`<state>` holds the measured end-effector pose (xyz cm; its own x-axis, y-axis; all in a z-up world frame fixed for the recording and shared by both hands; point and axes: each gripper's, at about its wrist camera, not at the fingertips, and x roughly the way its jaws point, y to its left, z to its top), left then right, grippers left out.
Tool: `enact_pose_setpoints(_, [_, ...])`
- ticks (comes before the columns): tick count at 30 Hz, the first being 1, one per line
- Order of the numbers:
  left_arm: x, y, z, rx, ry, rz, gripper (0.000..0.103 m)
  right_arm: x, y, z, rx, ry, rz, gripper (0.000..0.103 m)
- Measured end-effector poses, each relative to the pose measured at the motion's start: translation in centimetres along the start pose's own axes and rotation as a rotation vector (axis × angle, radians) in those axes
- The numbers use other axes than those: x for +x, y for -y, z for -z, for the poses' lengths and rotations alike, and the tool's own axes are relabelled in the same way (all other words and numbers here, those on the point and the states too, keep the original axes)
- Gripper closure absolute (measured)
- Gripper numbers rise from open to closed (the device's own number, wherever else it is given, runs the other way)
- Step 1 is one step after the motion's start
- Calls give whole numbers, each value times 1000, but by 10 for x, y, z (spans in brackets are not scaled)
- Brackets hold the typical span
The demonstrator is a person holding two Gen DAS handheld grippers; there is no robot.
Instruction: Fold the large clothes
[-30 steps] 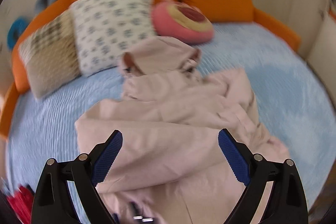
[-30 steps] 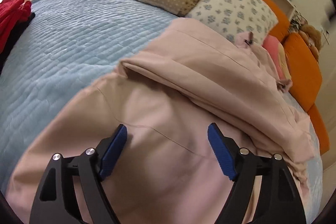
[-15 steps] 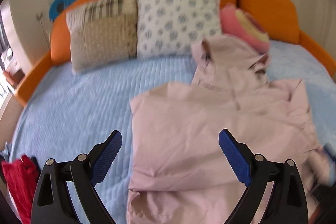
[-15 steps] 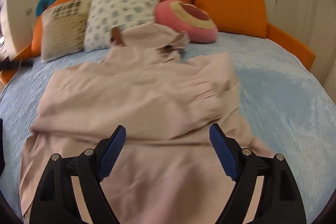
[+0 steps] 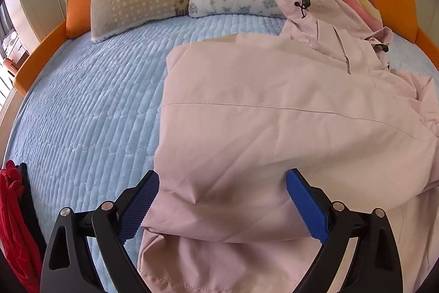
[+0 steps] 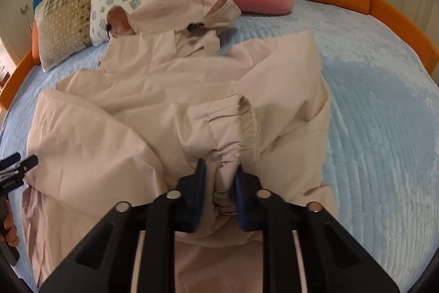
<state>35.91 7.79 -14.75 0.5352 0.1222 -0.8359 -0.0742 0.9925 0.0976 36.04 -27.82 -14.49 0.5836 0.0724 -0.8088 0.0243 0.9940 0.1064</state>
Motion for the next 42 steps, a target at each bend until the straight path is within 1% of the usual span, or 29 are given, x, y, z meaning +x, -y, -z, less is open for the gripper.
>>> enact_pose_setpoints(2, [-6, -1, -1, 10, 24, -15, 8, -18, 6, -8, 25, 65, 7, 88])
enact_pose_setpoints(5, [-19, 0, -6, 20, 67, -24, 8, -41, 19, -21, 53, 128, 9, 88])
enact_pose_setpoints(8, [-21, 4, -11, 37, 77, -37, 8, -55, 35, -32, 71, 155, 34, 88])
enact_pose_setpoints(11, [-3, 8, -12, 34, 31, -30, 8, -47, 47, -33, 67, 126, 55, 88])
enact_pose_setpoints(14, [21, 11, -7, 26, -20, -32, 8, -24, 54, -24, 64, 78, 70, 88])
enact_pose_setpoints(16, [34, 12, -4, 15, -33, -28, 8, -6, 58, -15, 76, 52, 80, 88])
enact_pose_setpoints(19, [45, 11, -1, -3, -39, -22, 4, 26, 61, 1, 83, 0, 96, 81])
enact_pose_setpoints(21, [43, 12, 0, 3, -31, -31, 4, 30, 55, 8, 34, 19, 132, 75])
enact_pose_setpoints(22, [39, 13, 0, 12, -24, -38, 4, 28, 52, 9, 14, 30, 154, 65])
enact_pose_setpoints(23, [37, 12, -1, 17, -18, -43, 4, 24, 51, 10, 4, 33, 184, 49])
enact_pose_setpoints(25, [21, 10, 0, 35, 14, -63, 4, 14, 54, 9, 4, 42, 204, 27])
enact_pose_setpoints(29, [-15, 4, -12, 55, 105, -82, 4, -23, 64, 6, -2, 117, 185, 28])
enact_pose_setpoints(32, [-29, 3, -31, 49, 138, -75, 3, -42, 57, -3, -29, 192, 177, 28])
enact_pose_setpoints(34, [-28, 5, -50, 57, 146, -87, 3, -46, 52, -15, -35, 217, 160, 29])
enact_pose_setpoints(36, [-19, 10, -66, 68, 133, -100, 3, -43, 46, -33, -27, 199, 162, 28])
enact_pose_setpoints(37, [-13, 12, -73, 72, 128, -108, 3, -43, 45, -37, -19, 204, 160, 28])
enact_pose_setpoints(39, [3, 16, -84, 85, 118, -128, 3, -41, 46, -47, 1, 225, 124, 30])
enact_pose_setpoints(40, [12, 17, -87, 85, 110, -138, 3, -36, 46, -51, 9, 222, 102, 46])
enact_pose_setpoints(41, [20, 17, -90, 84, 101, -138, 4, -27, 46, -53, 11, 197, 79, 65])
enact_pose_setpoints(42, [30, 16, -92, 79, 83, -133, 4, -18, 46, -54, 12, 168, 63, 69])
